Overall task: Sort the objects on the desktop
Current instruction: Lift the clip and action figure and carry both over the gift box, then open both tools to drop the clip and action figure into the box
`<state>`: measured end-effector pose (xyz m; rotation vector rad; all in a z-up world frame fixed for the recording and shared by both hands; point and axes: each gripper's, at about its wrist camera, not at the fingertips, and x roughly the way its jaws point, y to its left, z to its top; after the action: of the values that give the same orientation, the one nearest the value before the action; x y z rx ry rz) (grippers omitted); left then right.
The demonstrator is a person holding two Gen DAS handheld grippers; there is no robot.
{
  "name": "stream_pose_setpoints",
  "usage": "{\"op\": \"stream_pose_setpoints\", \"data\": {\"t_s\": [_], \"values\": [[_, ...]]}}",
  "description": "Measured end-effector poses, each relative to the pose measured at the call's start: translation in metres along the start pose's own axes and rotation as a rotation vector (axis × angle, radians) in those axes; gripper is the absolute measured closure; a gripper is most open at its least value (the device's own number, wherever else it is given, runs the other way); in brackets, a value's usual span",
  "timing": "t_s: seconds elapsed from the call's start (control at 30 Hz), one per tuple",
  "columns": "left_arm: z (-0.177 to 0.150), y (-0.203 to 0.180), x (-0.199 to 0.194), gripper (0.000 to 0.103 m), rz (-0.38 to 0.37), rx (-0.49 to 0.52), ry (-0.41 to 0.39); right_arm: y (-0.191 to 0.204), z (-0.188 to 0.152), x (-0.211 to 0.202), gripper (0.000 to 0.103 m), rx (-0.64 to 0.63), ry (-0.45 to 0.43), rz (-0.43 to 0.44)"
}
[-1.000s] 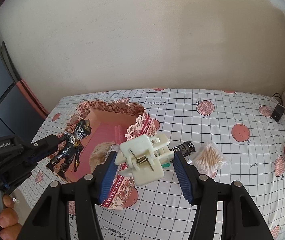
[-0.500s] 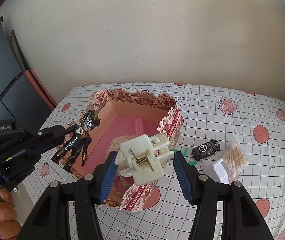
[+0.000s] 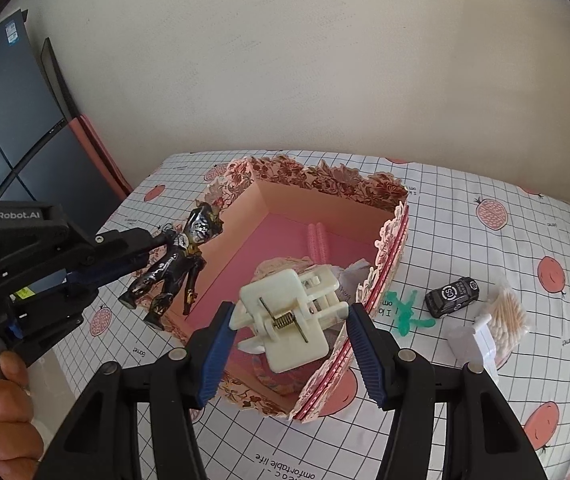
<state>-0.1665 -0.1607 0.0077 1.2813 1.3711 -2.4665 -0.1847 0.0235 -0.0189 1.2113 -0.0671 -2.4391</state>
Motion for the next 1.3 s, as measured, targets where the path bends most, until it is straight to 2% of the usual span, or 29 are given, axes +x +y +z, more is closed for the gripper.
{"op": "stream_pose_setpoints", "data": {"t_s": [0.37,1.1,1.2,1.27,1.3], "values": [[0.004,0.014,0.005,0.096,0.027,-0.053,0.014,0.006,-0.007,0.010,0.043,-0.026,0.050,0.004],[0.003,0.017,0.015,0.094,0.058,-0.071,0.065,0.003,-0.002,0.011,0.040,-0.011,0.056,-0.036],[0.002,0.017,0.016,0.088,0.064,-0.071,0.070,0.004,-0.002,0.011,0.040,-0.012,0.055,-0.038],[0.001,0.018,0.017,0.072,0.074,-0.077,0.075,0.004,-0.002,0.011,0.040,-0.013,0.057,-0.039],[0.001,0.018,0.017,0.071,0.077,-0.078,0.074,0.004,-0.002,0.011,0.040,-0.013,0.057,-0.040]]}}
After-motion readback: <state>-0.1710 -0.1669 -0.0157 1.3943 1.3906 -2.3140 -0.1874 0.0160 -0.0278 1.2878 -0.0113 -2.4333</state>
